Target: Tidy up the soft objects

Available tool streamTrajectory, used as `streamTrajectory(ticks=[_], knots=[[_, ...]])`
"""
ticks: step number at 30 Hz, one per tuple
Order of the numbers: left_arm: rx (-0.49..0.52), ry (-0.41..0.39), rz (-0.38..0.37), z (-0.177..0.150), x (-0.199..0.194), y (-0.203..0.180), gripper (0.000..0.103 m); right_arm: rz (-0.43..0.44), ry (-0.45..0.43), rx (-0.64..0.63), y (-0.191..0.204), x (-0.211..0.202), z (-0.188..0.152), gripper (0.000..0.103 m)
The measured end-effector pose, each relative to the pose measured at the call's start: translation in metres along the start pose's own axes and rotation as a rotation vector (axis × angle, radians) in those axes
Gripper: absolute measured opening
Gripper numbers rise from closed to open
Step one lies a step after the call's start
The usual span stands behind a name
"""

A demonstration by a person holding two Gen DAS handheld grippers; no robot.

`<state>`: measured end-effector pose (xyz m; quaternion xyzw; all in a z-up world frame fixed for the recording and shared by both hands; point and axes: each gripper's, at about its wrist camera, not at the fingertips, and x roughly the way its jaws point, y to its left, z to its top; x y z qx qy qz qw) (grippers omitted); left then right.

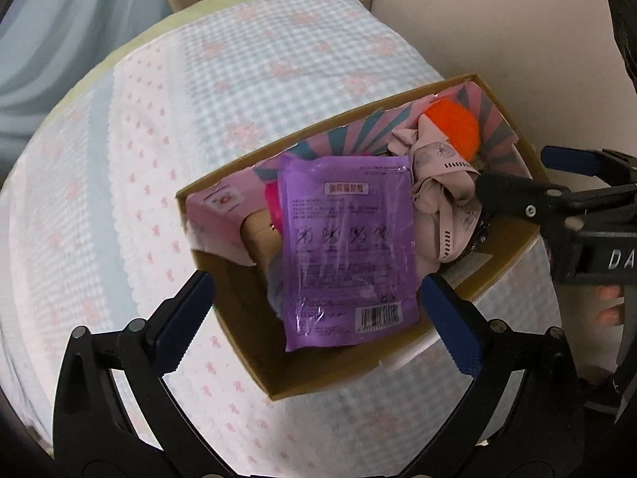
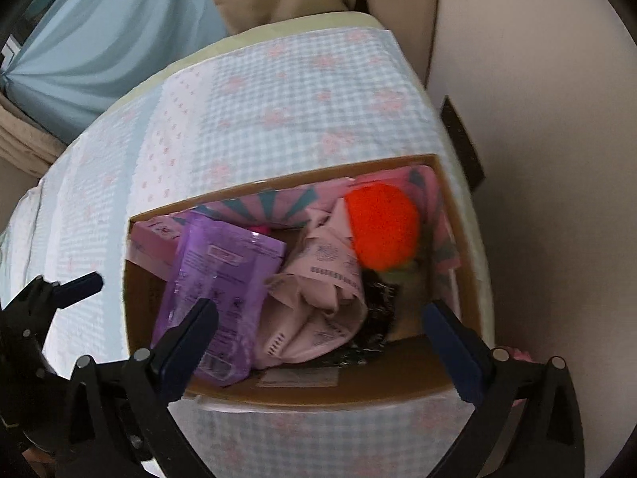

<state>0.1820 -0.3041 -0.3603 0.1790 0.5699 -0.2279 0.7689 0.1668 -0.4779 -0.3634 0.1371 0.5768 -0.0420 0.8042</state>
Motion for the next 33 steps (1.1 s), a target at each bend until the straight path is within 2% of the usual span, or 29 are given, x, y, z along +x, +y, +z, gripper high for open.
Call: streamTrajectory(ticks=[8, 16, 24, 33], knots=[[-0.05, -0.023, -0.002, -0.009, -0.027, 0.008, 0.103, -0.006, -0.022, 0.022, 0.002, -0.028, -0.005, 0.103], [-0.075, -0.108, 0.0, -0.02, -0.081, 0.015, 0.103, -0.01, -0.096, 0.007, 0.032, -0.087, -0.014, 0.103], [-0.128, -0.254, 0.01, -0.047, -0.183, 0.044, 0.103, -0.013, -0.221, -0.055, 0.1, -0.174, -0.031, 0.103], [-0.22, -0.446, 0.1, -0.098, -0.302, 0.102, 0.103, 0.001, -0.339, -0.146, 0.187, -0.256, -0.065, 0.103]])
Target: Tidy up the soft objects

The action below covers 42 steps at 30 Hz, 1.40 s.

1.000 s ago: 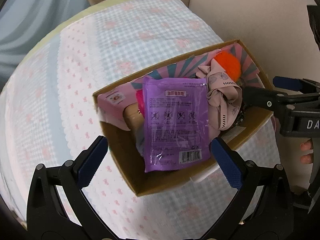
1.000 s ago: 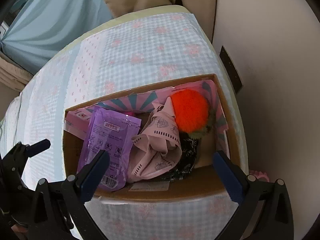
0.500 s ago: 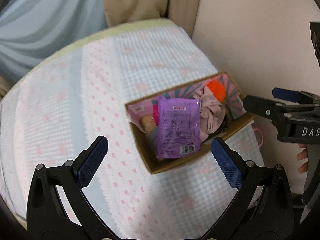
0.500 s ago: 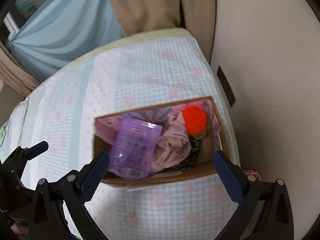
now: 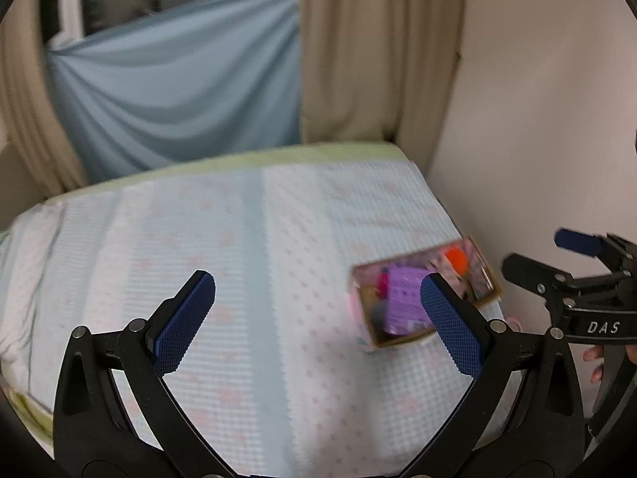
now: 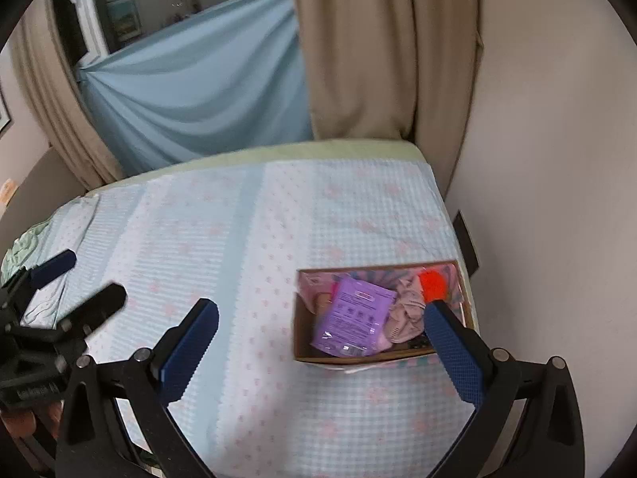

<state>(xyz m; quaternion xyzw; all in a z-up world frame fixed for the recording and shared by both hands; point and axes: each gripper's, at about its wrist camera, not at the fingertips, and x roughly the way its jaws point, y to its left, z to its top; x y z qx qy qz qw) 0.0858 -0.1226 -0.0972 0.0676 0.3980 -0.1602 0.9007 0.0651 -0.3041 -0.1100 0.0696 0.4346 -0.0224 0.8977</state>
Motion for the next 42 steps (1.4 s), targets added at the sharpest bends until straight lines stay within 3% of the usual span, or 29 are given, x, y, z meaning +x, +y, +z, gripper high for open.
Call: streamTrajectory(ticks=[7, 18, 42], knots=[[-0.062, -0.137, 0.092, -0.005, -0.079, 0.061, 0.103, -0.022, -0.076, -0.005, 0.042, -0.047, -0.002, 0.103], [-0.126, -0.254, 0.124, -0.025, -0.137, 0.102, 0.103, -0.071, -0.19, -0.023, 0.08, -0.079, -0.01, 0.103], [-0.114, -0.272, 0.137, -0.019, -0.127, 0.108, 0.103, -0.116, -0.226, -0.027, 0.09, -0.069, 0.002, 0.103]])
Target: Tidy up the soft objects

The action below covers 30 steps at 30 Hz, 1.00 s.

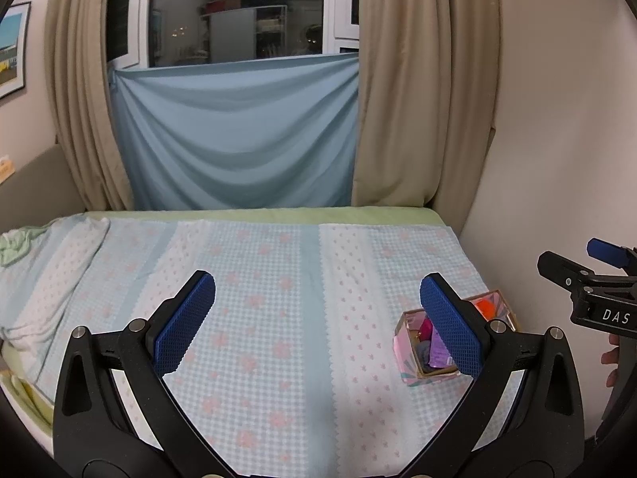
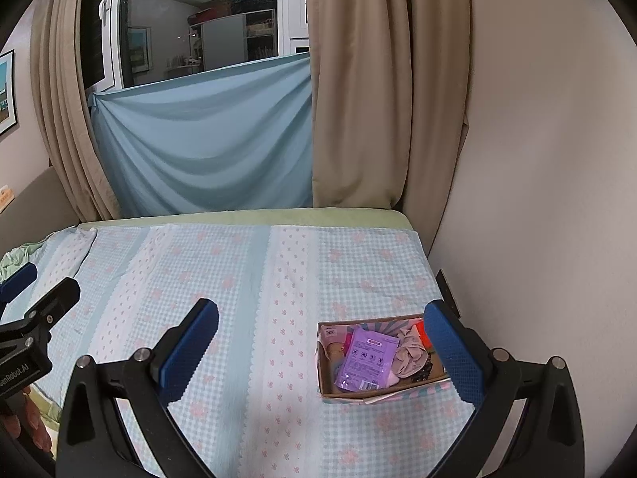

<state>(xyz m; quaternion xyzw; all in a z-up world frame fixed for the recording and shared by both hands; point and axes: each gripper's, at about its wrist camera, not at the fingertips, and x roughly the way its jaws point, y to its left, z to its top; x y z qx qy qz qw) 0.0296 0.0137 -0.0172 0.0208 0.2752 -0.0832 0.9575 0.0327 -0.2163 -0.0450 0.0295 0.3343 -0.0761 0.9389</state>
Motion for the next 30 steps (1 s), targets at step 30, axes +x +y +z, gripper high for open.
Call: streamTrajectory(ticks=[30], knots=[[0.002, -0.003, -0.002, -0.005, 0.01, -0.008, 0.103, -0.008, 0.01, 0.009, -0.005, 0.002, 0.005, 0.103]])
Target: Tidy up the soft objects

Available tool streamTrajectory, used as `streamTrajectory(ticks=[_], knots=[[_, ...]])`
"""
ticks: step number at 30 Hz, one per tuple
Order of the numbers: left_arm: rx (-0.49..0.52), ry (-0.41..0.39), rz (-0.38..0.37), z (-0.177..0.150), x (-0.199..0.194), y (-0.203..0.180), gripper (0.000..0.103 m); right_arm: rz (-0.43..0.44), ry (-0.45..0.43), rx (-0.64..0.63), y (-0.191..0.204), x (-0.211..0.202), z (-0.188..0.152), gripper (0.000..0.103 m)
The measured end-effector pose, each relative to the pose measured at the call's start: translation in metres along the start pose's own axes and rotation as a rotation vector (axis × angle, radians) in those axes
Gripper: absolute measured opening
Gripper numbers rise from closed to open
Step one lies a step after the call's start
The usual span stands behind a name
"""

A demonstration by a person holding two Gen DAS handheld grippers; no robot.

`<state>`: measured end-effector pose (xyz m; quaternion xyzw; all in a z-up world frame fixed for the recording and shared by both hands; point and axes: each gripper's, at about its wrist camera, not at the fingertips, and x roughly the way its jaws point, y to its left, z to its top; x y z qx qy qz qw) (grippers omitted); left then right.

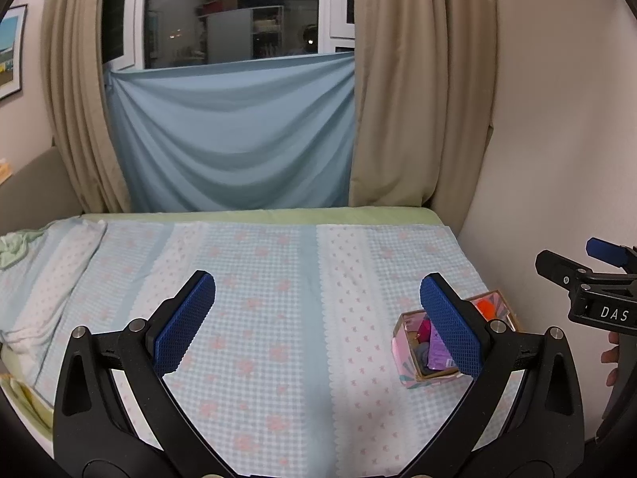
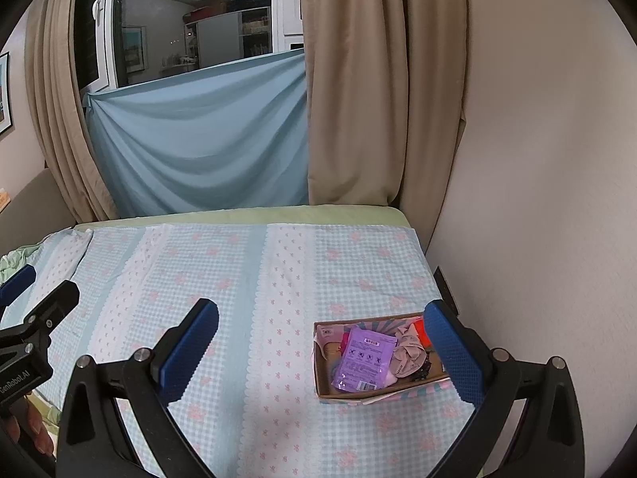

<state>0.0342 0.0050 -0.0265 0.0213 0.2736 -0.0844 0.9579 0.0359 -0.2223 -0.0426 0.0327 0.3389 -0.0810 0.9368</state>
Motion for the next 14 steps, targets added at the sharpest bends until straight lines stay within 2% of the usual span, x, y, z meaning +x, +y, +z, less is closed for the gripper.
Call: streamTrajectory(ticks=[6, 11, 14], knots=[[-0.002, 0.004, -0.006, 0.0, 0.001, 0.001, 0.103, -0.001, 0.0, 0.003, 0.0, -0.001, -0.001, 0.103], [-0.004, 0.038, 0.032, -0.002, 0.008, 0.003, 0.103, -0.001, 0.014, 0.007, 0.003, 0.003, -0.003, 0.103], [-0.011, 0.04, 0.023, -0.006, 0.011, 0.008, 0.103, -0.001, 0.033, 0.009, 0.005, 0.01, -0.006, 0.103]])
